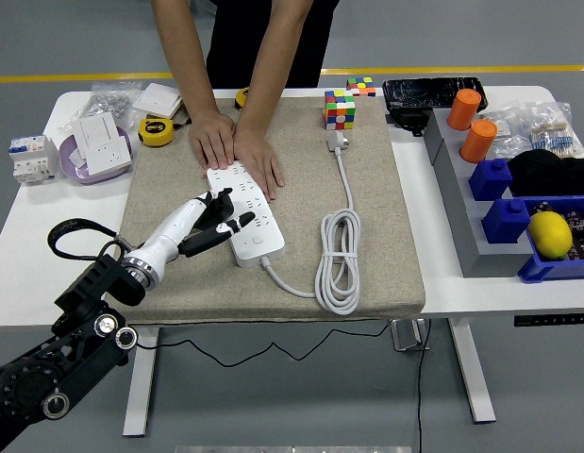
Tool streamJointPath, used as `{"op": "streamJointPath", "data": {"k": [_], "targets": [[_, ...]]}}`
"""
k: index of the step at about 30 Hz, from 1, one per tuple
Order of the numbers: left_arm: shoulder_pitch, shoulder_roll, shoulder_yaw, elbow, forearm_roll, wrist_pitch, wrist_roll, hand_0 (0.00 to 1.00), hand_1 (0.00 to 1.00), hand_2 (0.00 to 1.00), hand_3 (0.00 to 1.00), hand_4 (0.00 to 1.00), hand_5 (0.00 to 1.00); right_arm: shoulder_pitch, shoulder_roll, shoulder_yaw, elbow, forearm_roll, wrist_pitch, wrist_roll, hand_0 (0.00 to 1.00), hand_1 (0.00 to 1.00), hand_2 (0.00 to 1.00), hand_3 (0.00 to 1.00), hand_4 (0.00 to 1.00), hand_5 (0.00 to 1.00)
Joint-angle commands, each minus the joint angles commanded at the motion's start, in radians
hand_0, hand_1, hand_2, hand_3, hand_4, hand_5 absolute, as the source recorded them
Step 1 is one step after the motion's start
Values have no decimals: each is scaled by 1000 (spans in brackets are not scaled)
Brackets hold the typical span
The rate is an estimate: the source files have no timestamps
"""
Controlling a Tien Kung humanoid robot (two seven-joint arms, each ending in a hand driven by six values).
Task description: Pick up the plug,place it near the board,insert it into the board,press the button
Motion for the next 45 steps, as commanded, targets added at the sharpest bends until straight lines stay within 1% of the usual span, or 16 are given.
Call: {"op": "streamJointPath", "data": {"k": [6,11,13,16,21,24,26,29,32,33,34,36,39,43,45], "targets": [[-37,11,41,3,24,-1,7,998,991,962,942,998,998,-1,0,-118,0,134,15,44,841,742,727,762,998,743],[-70,21,80,9,44,-7,14,998,991,960,941,998,998,3,-2,-136,0,135,14,44,841,742,727,762,998,742],[-93,23,97,17,68,-12,23,998,991,960,941,998,998,1,-7,-129,0,126,11,39,841,742,727,762,998,742],[-111,24,107,22,83,-15,27,998,991,961,939,998,998,2,-14,-118,0,112,7,31,841,742,726,762,998,742],[-110,22,87,23,108,-22,35,998,988,960,939,998,998,0,-20,-135,0,127,3,36,842,742,726,761,998,742],[-114,26,83,23,122,-27,42,998,988,960,939,998,998,-2,-21,-129,0,124,3,34,842,742,726,761,998,742],[-111,30,76,12,139,-27,46,998,988,960,939,998,998,-3,-20,-125,0,122,2,33,842,742,726,761,998,742],[-92,34,54,-21,152,-18,45,998,988,960,938,998,998,-4,-20,-119,0,117,2,31,842,742,726,760,998,742],[-50,39,20,-53,166,-2,34,998,988,960,938,998,998,-4,-19,-119,0,121,3,33,842,742,726,760,998,742],[-38,42,10,-59,171,1,34,998,985,928,881,998,998,-4,-19,-120,0,122,3,33,842,742,725,760,998,742],[-27,45,1,-63,176,4,35,998,985,928,881,998,998,-4,-18,-119,0,122,3,33,842,742,725,760,998,742],[-7,52,-17,-60,189,2,41,998,985,928,881,998,998,-6,-19,-115,0,120,2,32,842,742,725,760,998,742],[6,64,-22,-37,205,-9,45,998,989,926,874,998,998,-8,-19,-109,0,115,1,29,843,741,724,760,998,742],[2,73,-9,-1,213,-23,34,998,989,926,874,998,998,-4,-21,-109,0,117,1,29,843,741,724,760,998,742],[-3,73,-5,7,217,-27,33,998,993,929,872,998,998,-2,-22,-111,0,119,1,30,842,741,724,760,998,742]]}}
